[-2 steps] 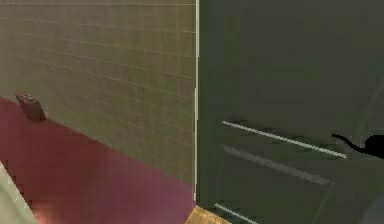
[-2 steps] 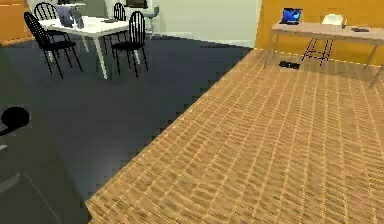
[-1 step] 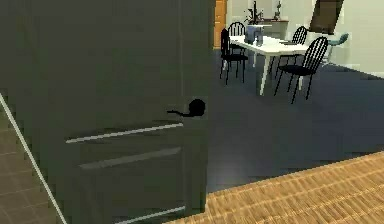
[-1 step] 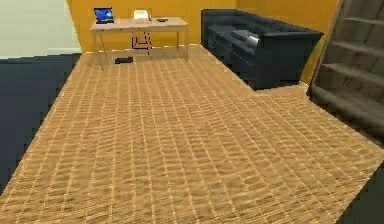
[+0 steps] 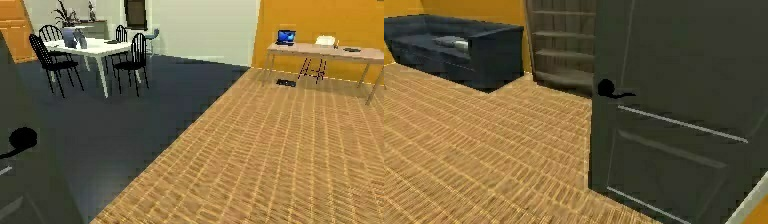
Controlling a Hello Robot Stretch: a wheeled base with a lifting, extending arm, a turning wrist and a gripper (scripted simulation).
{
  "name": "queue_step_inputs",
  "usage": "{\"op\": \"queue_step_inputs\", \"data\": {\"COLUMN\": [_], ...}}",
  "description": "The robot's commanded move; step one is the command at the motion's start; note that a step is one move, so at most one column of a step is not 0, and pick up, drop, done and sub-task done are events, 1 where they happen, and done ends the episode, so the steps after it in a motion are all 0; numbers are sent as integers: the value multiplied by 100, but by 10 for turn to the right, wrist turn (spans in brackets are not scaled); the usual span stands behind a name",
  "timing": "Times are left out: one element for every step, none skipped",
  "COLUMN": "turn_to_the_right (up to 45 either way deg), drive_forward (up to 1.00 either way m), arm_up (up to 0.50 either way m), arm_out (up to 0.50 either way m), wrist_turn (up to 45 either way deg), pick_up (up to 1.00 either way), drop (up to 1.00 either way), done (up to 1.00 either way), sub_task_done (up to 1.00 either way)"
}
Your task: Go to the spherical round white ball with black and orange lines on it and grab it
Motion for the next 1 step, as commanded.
{"op": "queue_step_inputs", "data": {"turn_to_the_right": [270], "drive_forward": [0], "arm_up": [0], "arm_out": [0], "wrist_turn": [0], "pick_up": [0], "drop": [0], "done": [0], "sub_task_done": [0]}}
